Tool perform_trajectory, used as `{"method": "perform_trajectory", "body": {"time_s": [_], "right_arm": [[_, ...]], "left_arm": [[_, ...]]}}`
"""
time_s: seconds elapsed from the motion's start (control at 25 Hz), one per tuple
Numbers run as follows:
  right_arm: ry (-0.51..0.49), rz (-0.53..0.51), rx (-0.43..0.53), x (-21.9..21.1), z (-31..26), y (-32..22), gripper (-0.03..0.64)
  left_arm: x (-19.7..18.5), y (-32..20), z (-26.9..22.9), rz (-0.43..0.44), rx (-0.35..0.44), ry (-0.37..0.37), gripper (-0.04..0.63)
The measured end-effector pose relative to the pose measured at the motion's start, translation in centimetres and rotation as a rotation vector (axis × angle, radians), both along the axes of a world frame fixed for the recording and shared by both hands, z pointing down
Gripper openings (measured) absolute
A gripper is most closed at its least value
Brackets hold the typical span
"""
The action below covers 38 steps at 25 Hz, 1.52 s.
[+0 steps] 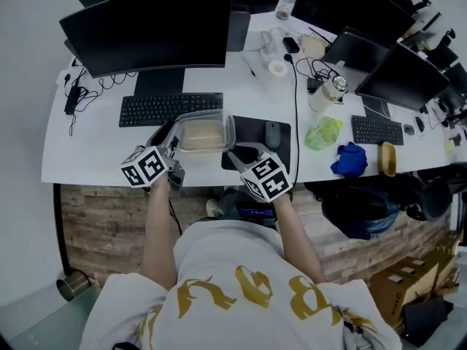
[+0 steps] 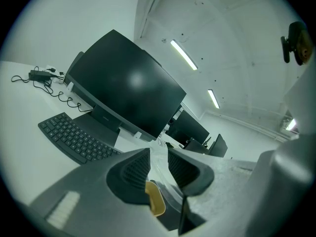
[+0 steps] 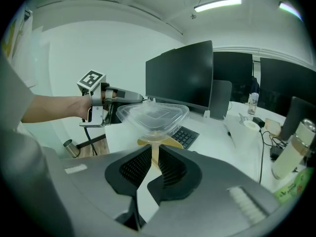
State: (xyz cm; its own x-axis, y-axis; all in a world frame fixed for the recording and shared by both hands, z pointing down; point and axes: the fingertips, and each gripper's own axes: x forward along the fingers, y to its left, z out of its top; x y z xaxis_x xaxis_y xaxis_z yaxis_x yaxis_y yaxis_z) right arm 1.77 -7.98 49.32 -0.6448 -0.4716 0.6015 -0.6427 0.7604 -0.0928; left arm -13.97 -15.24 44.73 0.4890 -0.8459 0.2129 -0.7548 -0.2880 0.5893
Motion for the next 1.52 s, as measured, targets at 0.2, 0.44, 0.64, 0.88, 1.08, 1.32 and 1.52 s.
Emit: {"method": "perform_trajectory", "body": {"time_s": [0.2,0.44,0.64,0.88,1.08,1.32,1.52], "right_arm": [[0.009,-0.012,-0.003,-0.1,0.3,0.1,0.072],[0.018,-0.011,-0.019,0.1,0.8,0.0,0.072],[0.028,-0.009,-0.028,0.4,1.1,-0.1,0.071],[0.027,-0.007,-0.034,0.4,1.2,-0.2,0.071],[0.025,-0.015,-0.043,0.0,1.3,-0.1,0.071],[0.025,-0.015,-0.054,-0.1,1.6,-0.1,0.071],[0.027,-0.019,-0.058,-0.2,1.7,-0.1,0.071]], "left_arm": [[0.1,-0.2,0.3,0.003,-0.005,0.009,0.097],[0.2,-0.2,0.8,0.008,-0.015,0.01,0.097],[0.5,-0.3,1.1,0.012,-0.023,0.015,0.097],[0.5,-0.4,1.2,0.014,-0.026,0.012,0.097],[0.1,-0.6,1.4,0.01,-0.031,0.012,0.097],[0.1,-0.5,1.7,0.011,-0.038,0.011,0.097],[-0.2,-0.5,1.9,0.01,-0.041,0.008,0.097]]}}
